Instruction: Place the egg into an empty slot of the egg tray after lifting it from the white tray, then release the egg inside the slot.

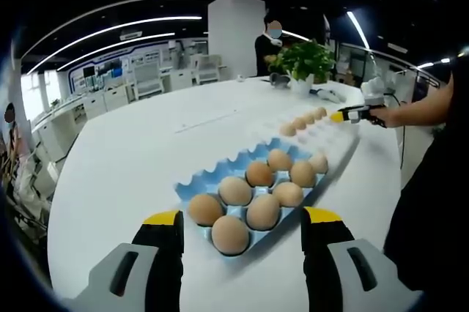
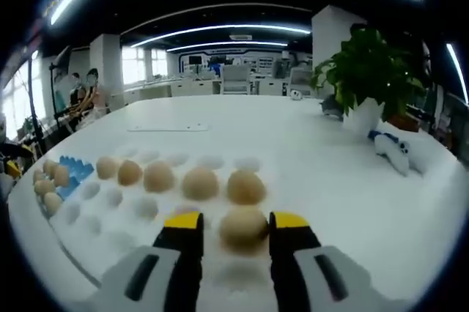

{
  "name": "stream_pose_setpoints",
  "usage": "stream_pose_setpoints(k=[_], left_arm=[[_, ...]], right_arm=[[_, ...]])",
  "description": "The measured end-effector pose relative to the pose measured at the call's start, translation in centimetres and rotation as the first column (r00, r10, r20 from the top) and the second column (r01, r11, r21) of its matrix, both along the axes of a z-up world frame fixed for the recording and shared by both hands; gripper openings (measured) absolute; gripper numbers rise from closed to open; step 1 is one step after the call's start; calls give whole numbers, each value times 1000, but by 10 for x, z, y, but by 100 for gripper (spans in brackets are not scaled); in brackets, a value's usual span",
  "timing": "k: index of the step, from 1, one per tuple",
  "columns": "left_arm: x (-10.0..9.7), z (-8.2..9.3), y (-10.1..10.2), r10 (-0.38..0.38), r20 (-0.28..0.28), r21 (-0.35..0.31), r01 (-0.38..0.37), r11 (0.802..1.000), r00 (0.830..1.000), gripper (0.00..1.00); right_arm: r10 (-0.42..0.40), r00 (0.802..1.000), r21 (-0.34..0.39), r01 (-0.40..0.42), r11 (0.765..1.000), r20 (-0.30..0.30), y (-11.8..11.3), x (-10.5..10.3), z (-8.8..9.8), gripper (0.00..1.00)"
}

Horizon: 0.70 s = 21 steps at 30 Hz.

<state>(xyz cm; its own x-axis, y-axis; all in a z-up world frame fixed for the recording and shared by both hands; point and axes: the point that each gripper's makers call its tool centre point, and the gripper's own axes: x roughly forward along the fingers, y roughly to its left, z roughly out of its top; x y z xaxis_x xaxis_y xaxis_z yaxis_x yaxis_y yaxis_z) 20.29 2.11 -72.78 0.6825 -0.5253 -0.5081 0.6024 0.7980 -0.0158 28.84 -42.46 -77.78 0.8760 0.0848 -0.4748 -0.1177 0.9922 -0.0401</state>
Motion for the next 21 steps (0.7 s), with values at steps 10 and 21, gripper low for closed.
stream_pose_setpoints(k=[10, 21], left_arm=[[1, 0, -1, -3, -1, 1, 3, 1000, 1000, 65], [2, 3, 2, 7, 8, -9, -7, 1000, 1000, 65]], right_arm=[[31, 999, -66, -29, 997, 19, -3, 1, 9, 26], [48, 999, -43, -49, 998, -25, -3, 2, 6, 26]])
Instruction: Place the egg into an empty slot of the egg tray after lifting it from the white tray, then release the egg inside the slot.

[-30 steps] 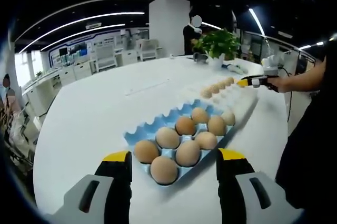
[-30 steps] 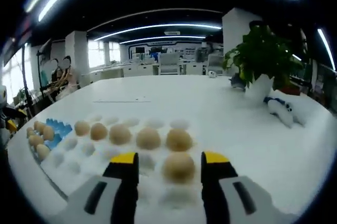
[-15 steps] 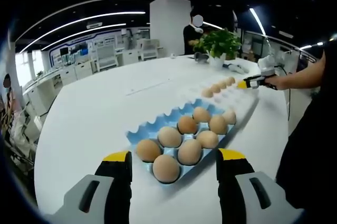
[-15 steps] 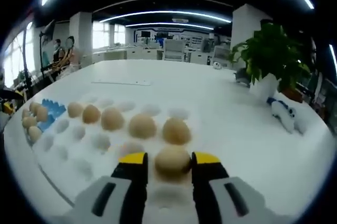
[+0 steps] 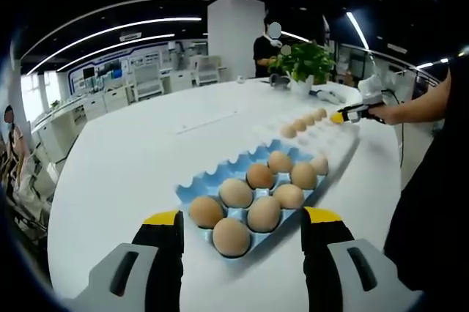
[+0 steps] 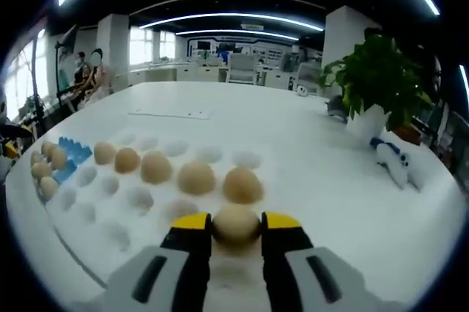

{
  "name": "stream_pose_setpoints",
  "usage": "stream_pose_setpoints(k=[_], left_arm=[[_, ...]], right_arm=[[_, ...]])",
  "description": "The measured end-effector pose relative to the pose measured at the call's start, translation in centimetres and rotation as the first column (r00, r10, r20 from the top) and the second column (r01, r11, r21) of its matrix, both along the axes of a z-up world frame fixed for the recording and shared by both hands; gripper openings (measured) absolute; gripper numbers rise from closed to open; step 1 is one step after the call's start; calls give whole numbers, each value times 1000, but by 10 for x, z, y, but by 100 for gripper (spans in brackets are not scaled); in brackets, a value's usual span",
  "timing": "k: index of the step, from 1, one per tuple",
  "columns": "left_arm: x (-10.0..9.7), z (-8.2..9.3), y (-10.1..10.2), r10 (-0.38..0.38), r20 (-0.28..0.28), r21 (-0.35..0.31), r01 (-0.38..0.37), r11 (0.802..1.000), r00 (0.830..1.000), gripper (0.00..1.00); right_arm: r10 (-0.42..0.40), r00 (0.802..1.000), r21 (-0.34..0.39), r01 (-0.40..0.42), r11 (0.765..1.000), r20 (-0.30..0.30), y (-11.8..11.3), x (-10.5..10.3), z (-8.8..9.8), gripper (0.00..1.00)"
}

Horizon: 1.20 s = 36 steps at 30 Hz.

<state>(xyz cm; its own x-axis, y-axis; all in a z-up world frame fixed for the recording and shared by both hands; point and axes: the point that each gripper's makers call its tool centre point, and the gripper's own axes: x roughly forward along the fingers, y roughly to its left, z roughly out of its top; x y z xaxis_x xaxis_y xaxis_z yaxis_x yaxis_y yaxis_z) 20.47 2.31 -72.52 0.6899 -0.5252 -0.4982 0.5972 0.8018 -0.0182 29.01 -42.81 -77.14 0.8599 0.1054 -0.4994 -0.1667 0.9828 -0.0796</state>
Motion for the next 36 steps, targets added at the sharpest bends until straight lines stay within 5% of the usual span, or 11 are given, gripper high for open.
stream_pose_setpoints(k=[8, 18, 25, 36], left_arm=[[0, -4, 4, 9, -6, 3, -9, 1000, 1000, 65], [2, -5, 4, 8, -7, 4, -8, 1000, 1000, 65], [1, -6, 4, 5, -11, 9, -5, 1000, 1000, 65], [0, -7, 5, 7, -13, 7, -7, 1000, 1000, 65]], right_arm=[[32, 996, 18, -34, 999, 84, 20, -2, 33, 26], [211, 965, 124, -232, 965, 158, 117, -1, 59, 26], [354, 923, 178, -377, 909, 149, 189, -1, 52, 26], [476, 870, 201, -493, 847, 127, 248, -3, 32, 26]])
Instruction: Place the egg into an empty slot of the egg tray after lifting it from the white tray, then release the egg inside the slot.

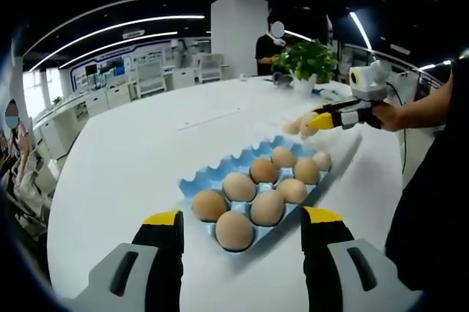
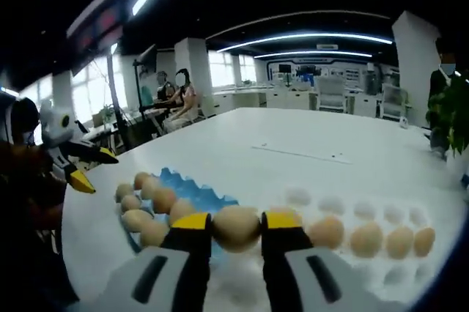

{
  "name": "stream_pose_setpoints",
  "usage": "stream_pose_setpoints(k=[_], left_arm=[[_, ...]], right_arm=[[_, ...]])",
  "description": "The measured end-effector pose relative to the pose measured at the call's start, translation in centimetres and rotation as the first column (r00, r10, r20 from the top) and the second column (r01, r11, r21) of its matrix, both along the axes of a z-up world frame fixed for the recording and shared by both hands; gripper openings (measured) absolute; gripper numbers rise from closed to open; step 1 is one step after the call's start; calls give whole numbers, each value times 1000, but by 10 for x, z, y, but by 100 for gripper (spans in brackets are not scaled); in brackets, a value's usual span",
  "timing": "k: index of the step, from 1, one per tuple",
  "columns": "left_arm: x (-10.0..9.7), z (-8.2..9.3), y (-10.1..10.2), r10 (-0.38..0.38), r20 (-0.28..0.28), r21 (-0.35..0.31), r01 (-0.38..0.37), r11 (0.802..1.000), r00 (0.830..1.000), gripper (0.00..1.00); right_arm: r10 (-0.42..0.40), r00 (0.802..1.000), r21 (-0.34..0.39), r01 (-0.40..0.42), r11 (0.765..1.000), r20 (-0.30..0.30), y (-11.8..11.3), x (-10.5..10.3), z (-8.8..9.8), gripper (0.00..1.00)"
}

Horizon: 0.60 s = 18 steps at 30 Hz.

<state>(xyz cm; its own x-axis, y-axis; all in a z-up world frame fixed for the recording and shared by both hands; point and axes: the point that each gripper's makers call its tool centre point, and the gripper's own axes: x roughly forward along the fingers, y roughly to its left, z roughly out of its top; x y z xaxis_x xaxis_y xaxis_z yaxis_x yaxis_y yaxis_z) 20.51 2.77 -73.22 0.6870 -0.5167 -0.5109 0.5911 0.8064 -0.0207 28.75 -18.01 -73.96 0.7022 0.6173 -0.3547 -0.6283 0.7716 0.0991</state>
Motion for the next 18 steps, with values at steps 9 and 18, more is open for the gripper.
stream_pose_setpoints(k=[9, 18], left_arm=[[0, 0, 0, 4, 0, -3, -4, 1000, 1000, 65], [-1, -1, -2, 4, -3, -4, -4, 1000, 1000, 65]], right_arm=[[63, 997, -12, -64, 998, -41, 20, -3, -13, 26], [84, 993, -18, -86, 996, -84, 29, -6, -28, 26]])
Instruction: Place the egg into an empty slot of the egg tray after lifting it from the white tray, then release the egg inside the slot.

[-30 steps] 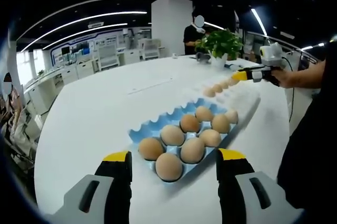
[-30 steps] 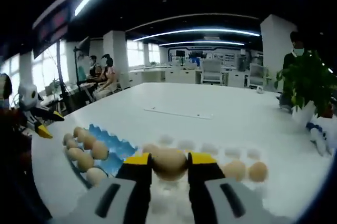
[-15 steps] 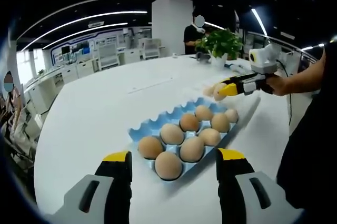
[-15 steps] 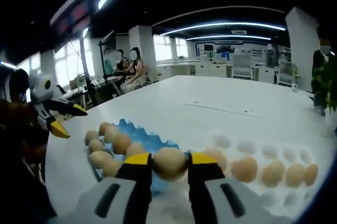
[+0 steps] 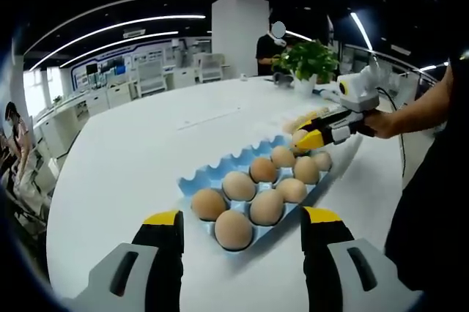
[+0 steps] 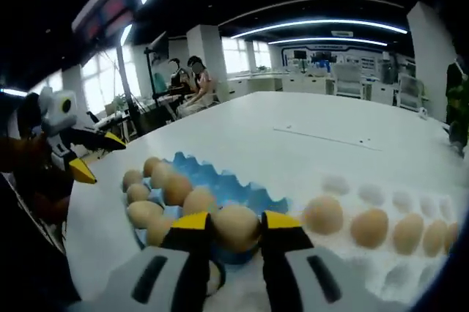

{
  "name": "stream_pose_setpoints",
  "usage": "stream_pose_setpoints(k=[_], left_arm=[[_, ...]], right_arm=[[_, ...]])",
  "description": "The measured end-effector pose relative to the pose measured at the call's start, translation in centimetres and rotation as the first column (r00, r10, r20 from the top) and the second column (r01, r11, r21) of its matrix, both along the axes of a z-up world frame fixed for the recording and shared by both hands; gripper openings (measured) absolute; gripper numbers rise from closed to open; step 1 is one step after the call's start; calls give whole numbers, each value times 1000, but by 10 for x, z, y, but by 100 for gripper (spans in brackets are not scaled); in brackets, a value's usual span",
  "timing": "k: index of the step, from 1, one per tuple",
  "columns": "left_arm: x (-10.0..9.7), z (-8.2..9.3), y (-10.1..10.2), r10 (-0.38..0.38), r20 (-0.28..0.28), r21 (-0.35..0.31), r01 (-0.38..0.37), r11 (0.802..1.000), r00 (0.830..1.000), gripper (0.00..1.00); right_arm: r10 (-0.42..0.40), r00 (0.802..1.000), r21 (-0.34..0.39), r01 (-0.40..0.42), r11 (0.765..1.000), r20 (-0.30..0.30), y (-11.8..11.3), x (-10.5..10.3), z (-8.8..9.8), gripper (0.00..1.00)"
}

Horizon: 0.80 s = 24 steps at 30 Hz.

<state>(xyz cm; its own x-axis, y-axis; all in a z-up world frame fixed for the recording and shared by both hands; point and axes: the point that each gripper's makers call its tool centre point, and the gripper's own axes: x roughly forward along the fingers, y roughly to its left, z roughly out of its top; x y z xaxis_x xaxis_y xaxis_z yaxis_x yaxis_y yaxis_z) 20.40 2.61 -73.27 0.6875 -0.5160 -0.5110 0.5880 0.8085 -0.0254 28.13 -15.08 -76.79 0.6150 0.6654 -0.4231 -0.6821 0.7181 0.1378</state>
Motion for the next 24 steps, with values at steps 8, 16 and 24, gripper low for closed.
stream_pose_setpoints(k=[8, 16, 24], left_arm=[[0, 2, 0, 4, 3, -1, -4, 1000, 1000, 65], [0, 1, -1, -1, 1, 1, 1, 1000, 1000, 65], [2, 2, -2, -9, 4, 3, 9, 1000, 1000, 65]], right_arm=[[0, 999, 1, 0, 1000, -36, 2, -1, -8, 26], [12, 1000, -9, -12, 1000, -28, 3, -3, -9, 26], [57, 998, -8, -57, 998, 1, 5, -3, -9, 26]])
